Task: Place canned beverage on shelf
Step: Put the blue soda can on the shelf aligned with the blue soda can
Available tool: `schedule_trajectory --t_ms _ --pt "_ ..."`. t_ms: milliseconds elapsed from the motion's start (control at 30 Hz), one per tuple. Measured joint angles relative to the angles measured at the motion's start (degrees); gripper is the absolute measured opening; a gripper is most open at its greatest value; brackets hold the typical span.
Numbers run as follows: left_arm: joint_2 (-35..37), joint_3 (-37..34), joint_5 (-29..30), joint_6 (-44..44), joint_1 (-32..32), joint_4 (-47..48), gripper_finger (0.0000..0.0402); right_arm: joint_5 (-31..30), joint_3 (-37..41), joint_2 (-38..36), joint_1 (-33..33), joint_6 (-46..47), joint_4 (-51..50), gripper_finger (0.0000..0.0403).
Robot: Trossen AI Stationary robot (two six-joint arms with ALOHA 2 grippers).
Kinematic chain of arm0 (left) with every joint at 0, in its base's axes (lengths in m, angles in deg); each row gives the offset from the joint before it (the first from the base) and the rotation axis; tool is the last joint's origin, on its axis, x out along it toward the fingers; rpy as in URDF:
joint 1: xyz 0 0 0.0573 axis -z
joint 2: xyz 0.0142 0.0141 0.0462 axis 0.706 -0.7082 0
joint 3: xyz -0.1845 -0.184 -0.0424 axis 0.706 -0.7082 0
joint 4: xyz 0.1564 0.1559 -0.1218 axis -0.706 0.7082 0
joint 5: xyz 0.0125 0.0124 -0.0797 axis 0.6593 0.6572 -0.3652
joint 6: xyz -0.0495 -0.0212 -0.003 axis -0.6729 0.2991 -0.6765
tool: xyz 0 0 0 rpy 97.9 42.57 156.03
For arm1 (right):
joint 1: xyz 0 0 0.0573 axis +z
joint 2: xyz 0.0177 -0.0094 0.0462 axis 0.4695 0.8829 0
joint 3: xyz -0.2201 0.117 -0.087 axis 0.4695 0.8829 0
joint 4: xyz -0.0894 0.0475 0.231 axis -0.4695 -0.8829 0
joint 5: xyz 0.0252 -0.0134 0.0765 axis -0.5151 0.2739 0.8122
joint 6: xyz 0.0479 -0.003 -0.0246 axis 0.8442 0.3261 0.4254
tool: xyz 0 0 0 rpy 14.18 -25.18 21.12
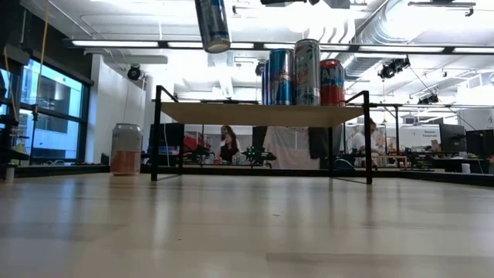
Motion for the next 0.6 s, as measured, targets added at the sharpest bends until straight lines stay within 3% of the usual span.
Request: schedule_trajectory --t_ms 600 --pt "0.0 0.0 0.1 1.4 0.3 0.0 0.017 0.0 0.1 0.0 -1.0 1.5 5.4 0.0307"
